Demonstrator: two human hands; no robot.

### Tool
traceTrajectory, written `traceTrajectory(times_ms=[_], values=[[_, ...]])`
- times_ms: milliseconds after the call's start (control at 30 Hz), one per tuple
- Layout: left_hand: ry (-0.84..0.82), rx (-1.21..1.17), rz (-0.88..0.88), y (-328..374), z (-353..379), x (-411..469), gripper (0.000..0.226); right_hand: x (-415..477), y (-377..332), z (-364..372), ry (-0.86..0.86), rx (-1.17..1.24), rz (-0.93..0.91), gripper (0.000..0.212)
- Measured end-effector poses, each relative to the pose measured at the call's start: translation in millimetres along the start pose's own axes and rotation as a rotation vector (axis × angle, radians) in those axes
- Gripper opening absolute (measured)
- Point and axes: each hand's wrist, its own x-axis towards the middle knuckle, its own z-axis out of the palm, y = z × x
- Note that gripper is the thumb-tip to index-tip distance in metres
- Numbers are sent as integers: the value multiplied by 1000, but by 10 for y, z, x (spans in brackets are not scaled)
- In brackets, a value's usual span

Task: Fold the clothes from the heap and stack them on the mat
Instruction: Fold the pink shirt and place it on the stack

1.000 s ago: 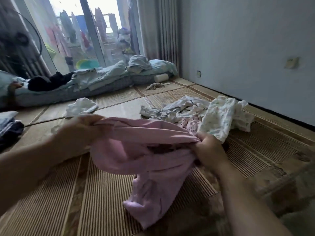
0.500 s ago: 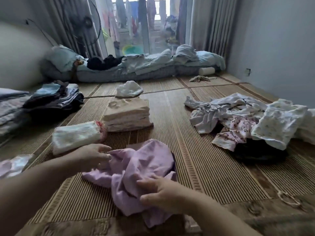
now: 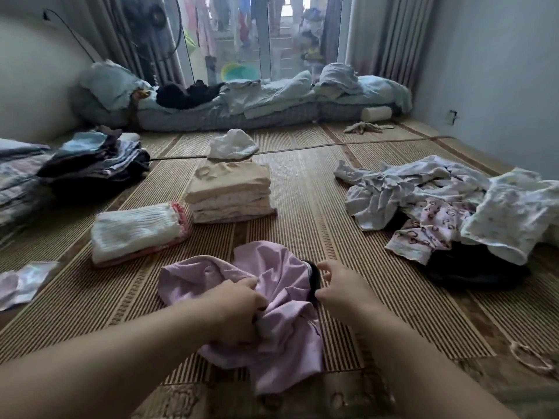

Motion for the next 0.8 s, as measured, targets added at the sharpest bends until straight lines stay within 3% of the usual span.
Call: traceTrajectory(times_ms=[67, 233, 267, 333, 400, 500, 600, 667, 733, 800], values=[[68, -182, 91, -94, -87, -21, 44, 57, 79, -7, -13, -1, 11, 48], [16, -1450, 260, -462, -521, -267, 49, 138, 177, -11, -140, 208, -125, 83], [3, -1583, 304, -532, -590, -324, 48, 142, 158, -3, -133, 269, -158, 77], [-20, -1721, 335, -642, -695, -415, 43, 157, 112, -4, -116, 405, -238, 41], [-7, -1782, 274, -726, -730, -478, 34, 103, 2, -88, -186, 652, -317, 10], [57, -1763, 110, -840, -719, -525, 33, 4, -150, -277, -181, 839, -317, 14], [180, -1546, -172, -1013, -681, -532, 40, -52, -242, -423, -126, 825, -261, 20], [298, -1467, -308, -1089, -692, -546, 29, -101, -310, -465, -94, 741, -226, 14], [414, -1395, -279, -982, -775, -588, 23, -160, -385, -488, -79, 686, -188, 11], [454, -1211, -136, -681, -909, -680, 18, -206, -446, -501, -76, 666, -160, 12]])
